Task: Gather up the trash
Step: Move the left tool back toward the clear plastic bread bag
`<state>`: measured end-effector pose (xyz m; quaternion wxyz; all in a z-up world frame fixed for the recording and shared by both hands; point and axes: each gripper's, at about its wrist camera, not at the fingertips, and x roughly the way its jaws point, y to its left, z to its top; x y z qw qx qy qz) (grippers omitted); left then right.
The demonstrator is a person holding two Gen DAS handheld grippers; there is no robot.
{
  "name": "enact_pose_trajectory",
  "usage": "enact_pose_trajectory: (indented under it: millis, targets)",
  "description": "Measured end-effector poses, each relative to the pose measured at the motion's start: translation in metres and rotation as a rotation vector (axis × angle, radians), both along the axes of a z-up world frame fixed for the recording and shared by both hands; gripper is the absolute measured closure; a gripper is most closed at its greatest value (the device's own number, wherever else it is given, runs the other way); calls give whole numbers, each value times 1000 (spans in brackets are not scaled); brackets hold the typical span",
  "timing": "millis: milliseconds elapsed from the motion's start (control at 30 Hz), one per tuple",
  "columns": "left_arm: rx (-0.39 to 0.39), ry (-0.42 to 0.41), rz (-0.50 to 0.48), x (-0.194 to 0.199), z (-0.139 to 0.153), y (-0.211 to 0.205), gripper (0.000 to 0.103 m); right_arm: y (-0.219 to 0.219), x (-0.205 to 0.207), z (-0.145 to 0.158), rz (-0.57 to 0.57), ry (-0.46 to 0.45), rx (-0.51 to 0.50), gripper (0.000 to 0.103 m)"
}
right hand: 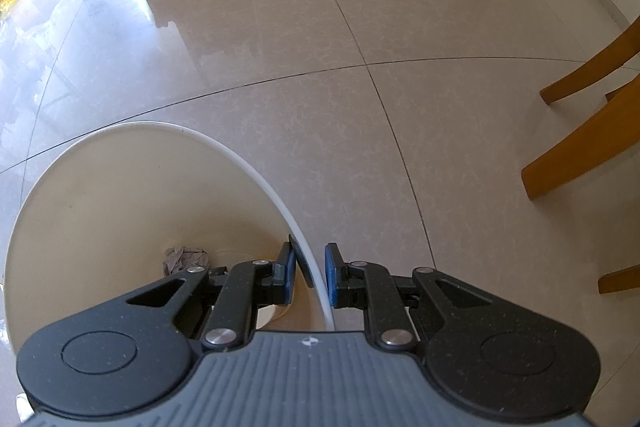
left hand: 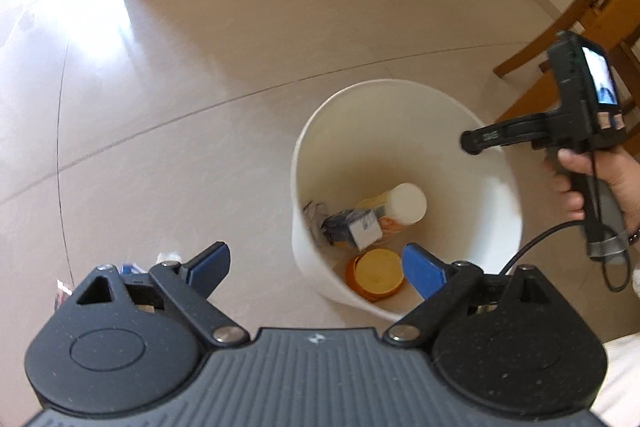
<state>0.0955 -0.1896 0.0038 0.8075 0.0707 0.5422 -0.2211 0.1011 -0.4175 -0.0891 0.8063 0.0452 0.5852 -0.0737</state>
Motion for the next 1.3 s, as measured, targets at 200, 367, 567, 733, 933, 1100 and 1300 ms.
enact_pose_trajectory:
  millis: [200,367,567,733,933,1100,1300]
  targets:
    - [-7,6,92,-2,-15,41,10,1,0,-1,0,0,-1,85]
    - [-19,40,215,-4,-36,82,10,0,0,0,-1,1,-1,85]
    - [-25,101,376,-6,-71,132,10,0,0,0,2,-1,-3,85]
    - [-25,178,498,-9,-109,174,10,1,0,1,4,0,-7,84]
    - [-26,227,607,-16,-149,210,10,3,0,1,9,-1,-16,84]
    - [-18,242,681,-16,-183,231,10,5,0,0,11,0,-22,84]
    - [25,244,769,-16,-224,257,10,6,1,0,12,1,-27,84]
